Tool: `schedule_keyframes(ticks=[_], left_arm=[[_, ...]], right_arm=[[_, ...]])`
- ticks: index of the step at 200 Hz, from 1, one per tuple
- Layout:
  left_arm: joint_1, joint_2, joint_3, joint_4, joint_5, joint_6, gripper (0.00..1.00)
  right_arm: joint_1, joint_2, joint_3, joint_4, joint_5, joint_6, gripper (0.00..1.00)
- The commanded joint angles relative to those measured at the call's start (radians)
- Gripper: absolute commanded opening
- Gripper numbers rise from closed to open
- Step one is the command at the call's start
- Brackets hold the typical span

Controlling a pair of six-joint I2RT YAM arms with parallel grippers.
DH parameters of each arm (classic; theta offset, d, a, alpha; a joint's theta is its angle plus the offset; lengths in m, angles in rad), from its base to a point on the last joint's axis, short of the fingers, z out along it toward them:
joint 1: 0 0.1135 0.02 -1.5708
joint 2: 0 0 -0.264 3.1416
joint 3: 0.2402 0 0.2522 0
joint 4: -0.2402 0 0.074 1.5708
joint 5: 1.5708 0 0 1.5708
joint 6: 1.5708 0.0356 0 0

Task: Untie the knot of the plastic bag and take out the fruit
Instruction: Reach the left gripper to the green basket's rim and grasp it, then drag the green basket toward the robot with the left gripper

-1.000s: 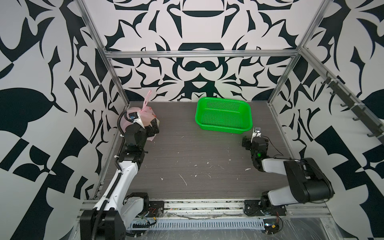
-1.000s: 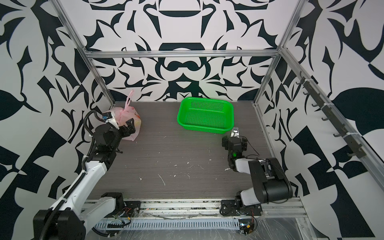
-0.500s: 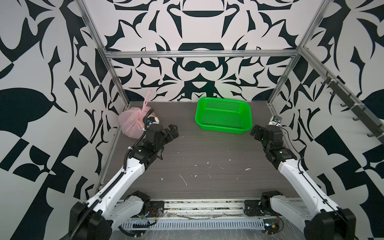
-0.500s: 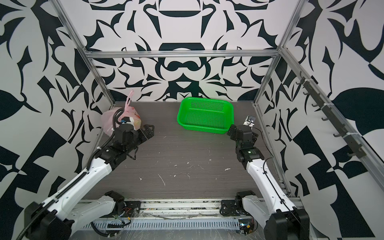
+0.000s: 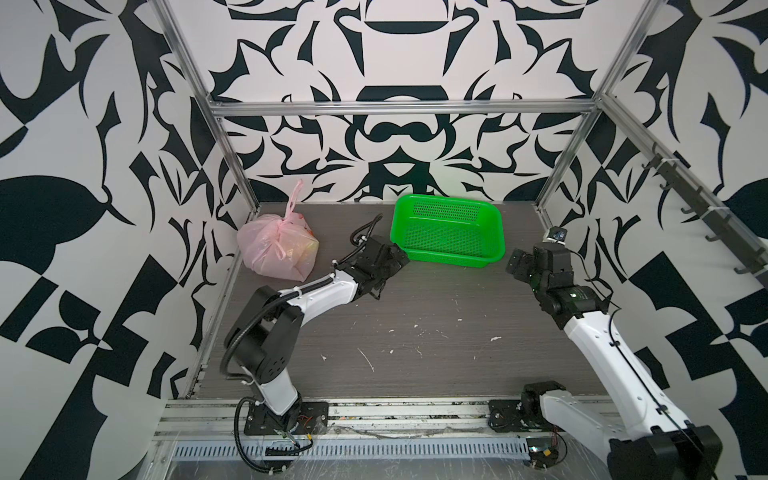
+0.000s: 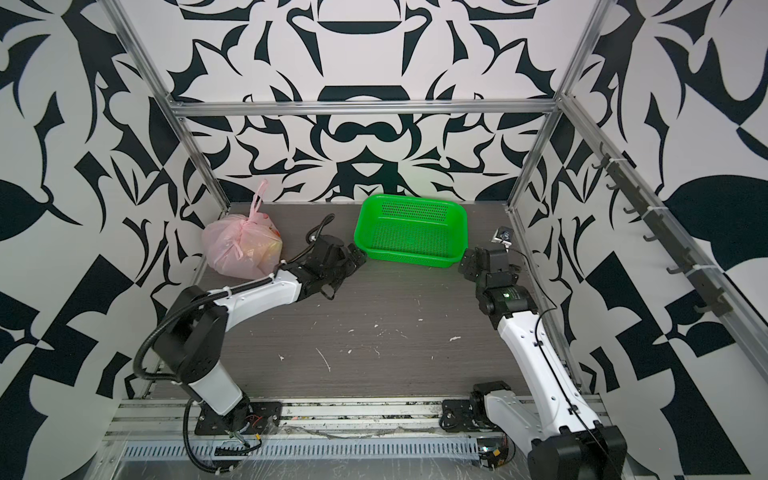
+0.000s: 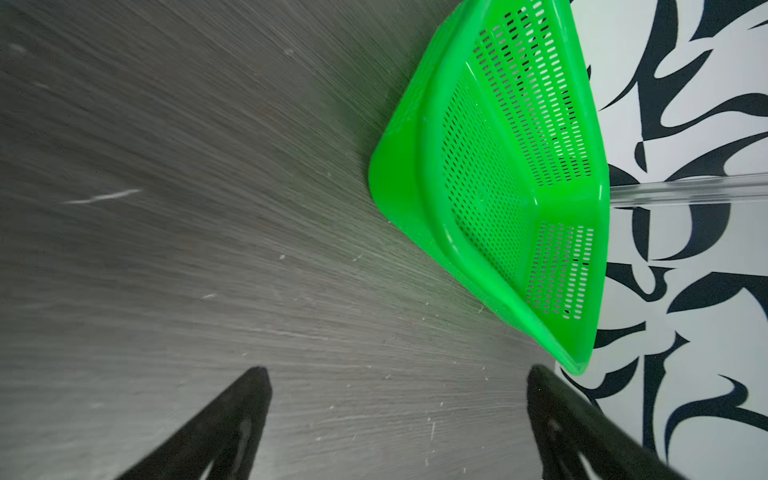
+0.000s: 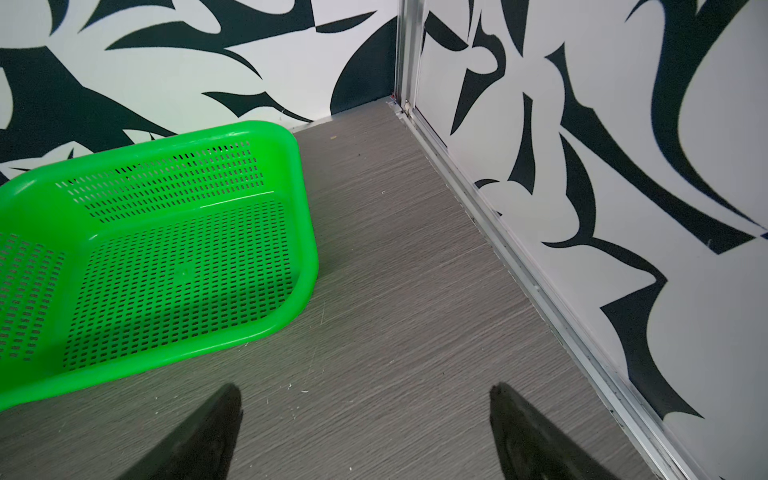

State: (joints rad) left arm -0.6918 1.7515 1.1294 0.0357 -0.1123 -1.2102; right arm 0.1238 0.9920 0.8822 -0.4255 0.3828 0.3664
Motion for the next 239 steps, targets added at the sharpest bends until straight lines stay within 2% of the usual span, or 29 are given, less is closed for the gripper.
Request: schedule_keyframes(ticks=[1,74,78,107,239], left_arm=[[-0.036,0.085,0.094,0.085,0.01,-0.078,0.98],[-0.069,0.362,0.328,0.127,0.024,-0.143,0.86],[-0.068,0.373,0.339,0.126,0.023,-0.146,0.81],[-0.069,0.431,0.398,0.122,0.025,-0.152,0.72],[-0.064,0.462,0.37,0.157,0.043,-0.161,0.33]], right_arm=[[-0.003,0.003,0.04,-0.005,-0.009,-0.027,0.95],[-0.003,-0.045,0.015,0.008,-0.021,-0.069,0.94],[-0.003,-0.047,0.014,0.007,-0.021,-0.072,0.94],[-0.003,-0.055,0.0,0.009,-0.016,-0.086,0.94],[-0.004,-0.067,-0.035,0.017,-0.025,-0.088,0.92]])
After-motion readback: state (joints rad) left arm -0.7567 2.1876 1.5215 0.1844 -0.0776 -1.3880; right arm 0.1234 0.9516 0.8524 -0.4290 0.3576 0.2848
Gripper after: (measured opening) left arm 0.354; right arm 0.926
